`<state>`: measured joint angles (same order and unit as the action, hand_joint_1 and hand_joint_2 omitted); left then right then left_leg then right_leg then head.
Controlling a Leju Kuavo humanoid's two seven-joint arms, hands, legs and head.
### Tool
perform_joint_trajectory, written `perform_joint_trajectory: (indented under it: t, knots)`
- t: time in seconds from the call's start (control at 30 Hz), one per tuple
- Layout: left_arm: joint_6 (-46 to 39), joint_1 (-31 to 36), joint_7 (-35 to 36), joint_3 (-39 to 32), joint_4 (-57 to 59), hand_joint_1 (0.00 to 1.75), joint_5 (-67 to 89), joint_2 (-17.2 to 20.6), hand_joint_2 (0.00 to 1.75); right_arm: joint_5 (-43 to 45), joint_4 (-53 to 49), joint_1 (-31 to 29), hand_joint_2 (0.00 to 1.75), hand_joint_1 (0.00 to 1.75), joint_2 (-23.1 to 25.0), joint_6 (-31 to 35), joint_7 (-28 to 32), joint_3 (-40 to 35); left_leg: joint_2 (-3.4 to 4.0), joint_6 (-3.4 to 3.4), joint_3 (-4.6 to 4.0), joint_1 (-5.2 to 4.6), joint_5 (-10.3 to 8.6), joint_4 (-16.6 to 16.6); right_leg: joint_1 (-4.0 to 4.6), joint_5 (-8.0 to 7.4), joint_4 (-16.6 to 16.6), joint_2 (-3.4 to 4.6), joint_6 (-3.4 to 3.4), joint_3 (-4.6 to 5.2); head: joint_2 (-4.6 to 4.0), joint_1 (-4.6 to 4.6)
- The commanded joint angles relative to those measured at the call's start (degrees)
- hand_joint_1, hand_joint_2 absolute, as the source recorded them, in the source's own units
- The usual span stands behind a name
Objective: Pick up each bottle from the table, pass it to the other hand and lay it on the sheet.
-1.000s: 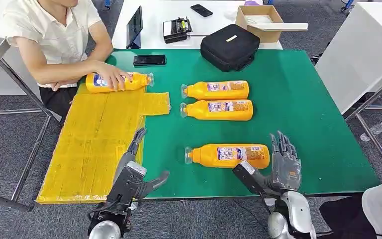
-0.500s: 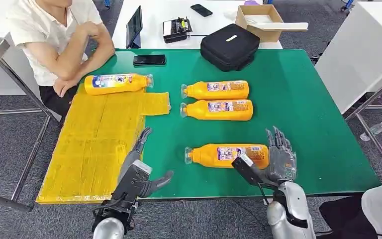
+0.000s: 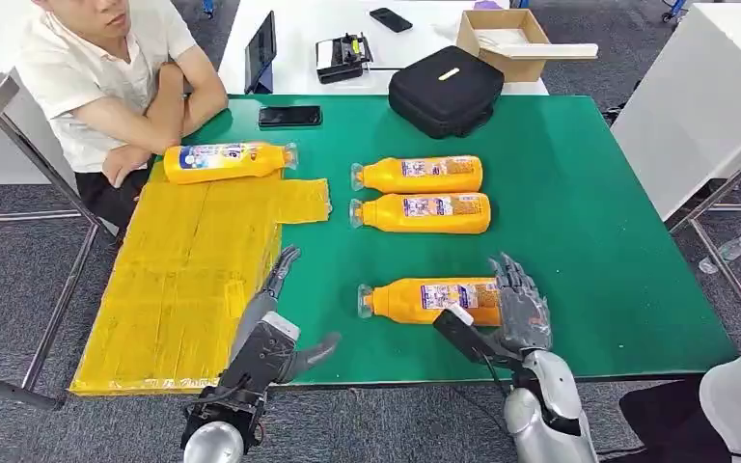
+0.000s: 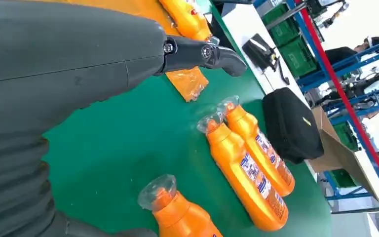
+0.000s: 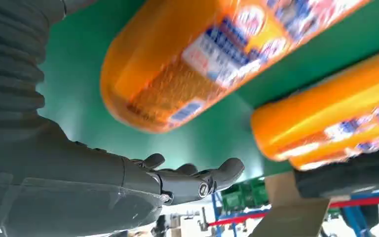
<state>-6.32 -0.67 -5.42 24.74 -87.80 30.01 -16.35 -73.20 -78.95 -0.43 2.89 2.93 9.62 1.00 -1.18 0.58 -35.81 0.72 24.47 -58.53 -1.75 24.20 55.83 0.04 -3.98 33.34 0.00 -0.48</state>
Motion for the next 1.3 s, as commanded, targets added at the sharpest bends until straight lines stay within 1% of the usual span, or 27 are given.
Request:
perform_joint_trajectory:
  t: [0.03,0.17,0.23,0.27,0.37,0.5,0.53,0.77,0.9,0.93,1.0,1.13,1.3]
  knots:
    - [0.09,0.95,0.30,2.33,3.78,0.00,-0.02,-3.65,1.75,1.20,5.94,-1.80,1.75,0.00,-1.11,-1.15,0.21,-4.98,0.05,0.02,0.09,0.03,0.03,0.00,0.06,0.01,-0.05,-0.02,0.12,-0.12,0.00,0.00]
    - [0.20,0.85,0.34,2.27,3.71,0.00,-0.03,-3.65,1.75,1.81,6.12,-1.68,1.75,0.00,-1.18,-1.25,0.24,-5.80,0.08,0.03,0.18,0.03,0.07,-0.01,0.07,0.04,-0.06,-0.01,0.18,-0.21,0.00,0.02]
    - [0.20,0.85,0.34,2.27,3.71,0.00,-0.03,-3.65,1.75,1.81,6.12,-1.68,1.75,0.00,-1.18,-1.25,0.24,-5.80,0.03,0.02,0.08,0.02,0.03,-0.01,0.05,0.02,-0.04,-0.04,0.12,-0.11,0.00,0.00]
    - [0.20,0.85,0.34,2.27,3.71,0.00,-0.03,-3.65,1.75,1.81,6.12,-1.68,1.75,0.00,-1.18,-1.25,0.24,-5.80,0.14,0.05,0.33,0.03,0.14,-0.02,0.10,0.10,-0.07,-0.01,0.29,-0.36,0.00,0.02]
    - [0.20,0.85,0.34,2.27,3.71,0.00,-0.03,-3.65,1.75,1.81,6.12,-1.68,1.75,0.00,-1.18,-1.25,0.24,-5.80,0.02,0.02,0.05,0.03,0.02,-0.01,0.05,0.01,-0.04,-0.04,0.10,-0.08,0.00,0.00]
    - [0.47,1.05,0.41,2.30,4.00,0.00,-0.16,-3.65,1.75,2.35,7.85,-2.57,1.75,0.00,-1.56,-1.78,-0.29,-6.06,0.10,0.04,0.25,0.02,0.11,-0.02,0.08,0.08,-0.05,-0.03,0.24,-0.29,0.00,0.00]
    - [0.62,1.09,0.43,2.35,4.08,0.00,-0.23,-3.65,1.75,2.96,8.89,-3.04,1.75,0.00,-1.55,-1.82,-0.59,-5.73,0.05,0.02,0.10,0.04,0.04,-0.01,0.07,0.01,-0.05,-0.03,0.13,-0.14,0.00,0.02]
    - [0.84,1.17,0.55,2.25,4.15,0.00,-0.58,-3.65,1.75,0.11,12.89,-6.00,1.75,0.00,-2.46,-1.72,-3.48,-4.99,0.06,0.04,0.20,0.03,0.06,0.00,0.08,0.03,-0.09,-0.05,0.19,-0.24,0.00,0.00]
    - [1.02,0.44,0.77,2.29,3.47,0.00,-0.92,-3.65,1.75,-3.28,12.25,-5.81,1.75,0.00,-3.09,-1.37,-5.62,-6.06,0.03,0.04,0.15,0.03,0.05,-0.01,0.07,0.03,-0.07,-0.05,0.16,-0.20,0.00,0.00]
    - [1.09,-0.54,0.31,2.72,2.12,0.00,-0.01,-3.65,1.75,-2.10,10.91,-4.63,1.75,0.00,-2.30,-1.62,-5.53,-5.09,0.01,0.02,0.07,0.02,0.02,0.00,0.04,0.01,-0.05,-0.05,0.10,-0.11,0.00,0.00]
    - [1.56,-1.39,0.52,3.04,1.18,0.00,0.23,-3.65,1.75,-2.47,9.85,-3.49,1.75,0.00,-2.84,-2.38,-5.63,-5.16,-0.03,0.02,0.12,0.04,0.05,-0.02,0.07,0.06,-0.05,-0.10,0.14,-0.18,0.00,0.00]
    - [1.61,-0.85,0.66,3.25,2.13,0.00,0.36,-3.65,1.75,-3.55,11.72,-4.53,1.75,0.00,-3.43,-2.91,-5.94,-4.78,0.02,0.04,0.25,0.03,0.11,-0.01,0.08,0.09,-0.08,-0.08,0.20,-0.32,0.00,0.00]
    - [1.70,-0.14,0.60,3.16,2.77,0.00,0.24,-3.65,1.75,-3.76,14.38,-5.61,1.75,0.00,-4.04,-4.45,-6.10,-4.15,-0.03,0.03,0.09,0.02,0.01,-0.01,0.05,0.01,-0.07,-0.08,0.10,-0.15,0.00,0.00]
